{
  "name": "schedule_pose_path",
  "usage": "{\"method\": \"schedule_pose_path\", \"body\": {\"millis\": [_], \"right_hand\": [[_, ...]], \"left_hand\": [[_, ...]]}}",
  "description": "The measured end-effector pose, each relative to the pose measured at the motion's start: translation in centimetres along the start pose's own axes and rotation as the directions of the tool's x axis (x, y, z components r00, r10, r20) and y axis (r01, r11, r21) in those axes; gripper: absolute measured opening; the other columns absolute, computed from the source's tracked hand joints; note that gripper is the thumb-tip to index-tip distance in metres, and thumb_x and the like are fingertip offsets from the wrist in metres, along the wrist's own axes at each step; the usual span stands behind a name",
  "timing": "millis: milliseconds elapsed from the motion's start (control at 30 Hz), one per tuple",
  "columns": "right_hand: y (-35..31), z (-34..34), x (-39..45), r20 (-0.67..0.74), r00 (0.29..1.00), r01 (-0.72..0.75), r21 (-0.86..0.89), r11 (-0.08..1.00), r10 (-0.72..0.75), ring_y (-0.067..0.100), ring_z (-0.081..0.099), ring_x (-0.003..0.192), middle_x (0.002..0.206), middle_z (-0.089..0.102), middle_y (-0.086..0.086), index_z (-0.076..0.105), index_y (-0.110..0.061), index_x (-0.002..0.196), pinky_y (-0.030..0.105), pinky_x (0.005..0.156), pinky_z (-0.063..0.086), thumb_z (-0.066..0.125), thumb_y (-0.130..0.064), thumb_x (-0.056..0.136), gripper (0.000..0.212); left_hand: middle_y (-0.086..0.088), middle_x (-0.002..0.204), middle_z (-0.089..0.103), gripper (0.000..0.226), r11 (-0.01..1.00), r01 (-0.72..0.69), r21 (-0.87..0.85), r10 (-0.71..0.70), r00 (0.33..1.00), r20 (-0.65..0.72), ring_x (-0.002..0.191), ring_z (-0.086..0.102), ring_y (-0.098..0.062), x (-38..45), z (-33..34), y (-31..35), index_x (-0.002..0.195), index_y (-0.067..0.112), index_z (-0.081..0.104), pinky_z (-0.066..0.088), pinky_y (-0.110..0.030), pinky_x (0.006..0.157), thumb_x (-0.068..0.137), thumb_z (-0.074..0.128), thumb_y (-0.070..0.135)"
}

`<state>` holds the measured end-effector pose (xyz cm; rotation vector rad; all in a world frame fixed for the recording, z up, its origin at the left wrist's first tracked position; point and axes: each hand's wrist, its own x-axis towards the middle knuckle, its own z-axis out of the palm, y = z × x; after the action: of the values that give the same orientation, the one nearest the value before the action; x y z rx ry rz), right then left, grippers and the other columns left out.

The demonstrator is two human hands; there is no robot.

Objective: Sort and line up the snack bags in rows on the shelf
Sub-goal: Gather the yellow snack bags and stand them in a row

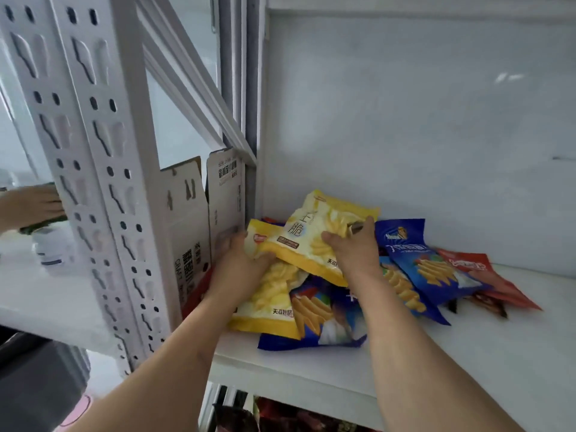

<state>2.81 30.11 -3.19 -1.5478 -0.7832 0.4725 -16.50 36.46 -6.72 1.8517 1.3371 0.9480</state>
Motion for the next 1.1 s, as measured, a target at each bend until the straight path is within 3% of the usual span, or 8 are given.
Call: {"method": "schedule_pose_path", "body": {"millis": [100,267,467,567,700,800,933,1100], "right_hand": [[0.9,-2.4,-0.2,-0.003,1.0,-0.015,-0.039,0.999,0.015,0.023,0.036,0.145,0.161,0.032,0.004,-0.001,-0.017,0.16,0.035,0.115,0.031,0.078,-0.018,0.087,0.108],[2.8,-4.8,-1.2,-0.001,0.998,-0.056,-0.084,0.995,0.056,0.026,0.041,0.142,0.159,0.036,0.003,0.003,-0.017,0.16,0.04,0.115,0.036,0.079,-0.019,0.085,0.107],[3.3,-5.6,-1.0,-0.083,0.979,-0.187,0.025,0.982,0.188,0.024,0.062,0.107,0.129,0.062,0.005,0.044,-0.007,0.14,0.036,0.087,0.051,0.084,-0.022,0.079,0.074],[2.5,-5.8,-0.3,-0.084,0.954,-0.283,0.045,0.958,0.286,0.03,0.06,0.117,0.133,0.061,0.011,0.05,-0.002,0.139,0.035,0.089,0.049,0.083,-0.035,0.079,0.076],[2.1,-5.7,0.0,-0.045,0.932,-0.354,0.097,0.93,0.36,0.034,0.065,0.11,0.125,0.066,0.015,0.059,0.0,0.128,0.048,0.097,0.053,0.088,-0.024,0.074,0.066],[1.7,-6.3,-0.1,0.0,0.922,-0.379,0.187,0.906,0.386,0.031,0.069,0.098,0.111,0.071,0.013,0.064,-0.001,0.115,0.048,0.09,0.057,0.083,-0.013,0.081,0.042],[1.2,-8.0,-0.7,0.075,0.923,-0.382,0.295,0.876,0.378,0.035,0.074,0.094,0.11,0.074,0.016,0.063,-0.006,0.126,0.06,0.087,0.057,0.085,-0.014,0.077,0.054],[0.4,-11.6,-1.9,0.131,0.95,-0.313,0.413,0.855,0.284,0.037,0.075,0.091,0.105,0.076,0.016,0.067,-0.013,0.113,0.057,0.075,0.06,0.066,-0.016,0.096,0.018]], "left_hand": [[0.0,0.144,0.053,0.079,1.0,0.005,0.022,-0.007,0.997,0.08,0.127,0.055,-0.025,0.0,0.2,0.5,0.145,0.026,0.044,0.049,-0.046,0.104,0.078,0.066,0.064],[-0.007,0.136,0.061,0.085,0.924,0.107,0.368,-0.177,0.971,0.162,0.119,0.06,-0.031,0.3,-0.7,0.4,0.142,0.016,0.048,0.05,-0.043,0.102,0.08,0.058,0.074],[-0.003,0.12,0.067,0.091,0.829,0.084,0.553,-0.187,0.973,0.132,0.106,0.065,-0.027,-1.3,-1.3,1.5,0.128,0.02,0.057,0.054,-0.041,0.092,0.069,0.052,0.09],[0.002,0.111,0.07,0.087,0.909,0.127,0.397,-0.209,0.963,0.171,0.098,0.067,-0.024,-1.5,-1.4,1.6,0.12,0.026,0.064,0.056,-0.041,0.09,0.059,0.064,0.088],[0.001,0.094,0.067,0.039,0.971,0.232,0.057,-0.239,0.935,0.262,0.08,0.06,-0.017,-1.4,-2.2,2.4,0.105,0.017,0.066,0.048,-0.029,0.072,0.077,0.087,0.032],[-0.008,0.089,0.074,0.027,0.945,0.314,-0.095,-0.27,0.91,0.316,0.081,0.069,-0.027,-1.7,-2.6,2.8,0.097,0.012,0.071,0.056,-0.035,0.077,0.077,0.087,0.015],[-0.021,0.094,0.078,0.018,0.872,0.428,-0.239,-0.292,0.845,0.448,0.078,0.075,-0.031,-2.7,-2.6,3.8,0.099,0.002,0.075,0.06,-0.042,0.074,0.082,0.08,0.005],[-0.019,0.095,0.078,0.015,0.817,0.449,-0.362,-0.207,0.814,0.542,0.082,0.076,-0.033,-3.9,-1.9,5.6,0.105,0.002,0.072,0.062,-0.046,0.073,0.09,0.07,0.002]]}}
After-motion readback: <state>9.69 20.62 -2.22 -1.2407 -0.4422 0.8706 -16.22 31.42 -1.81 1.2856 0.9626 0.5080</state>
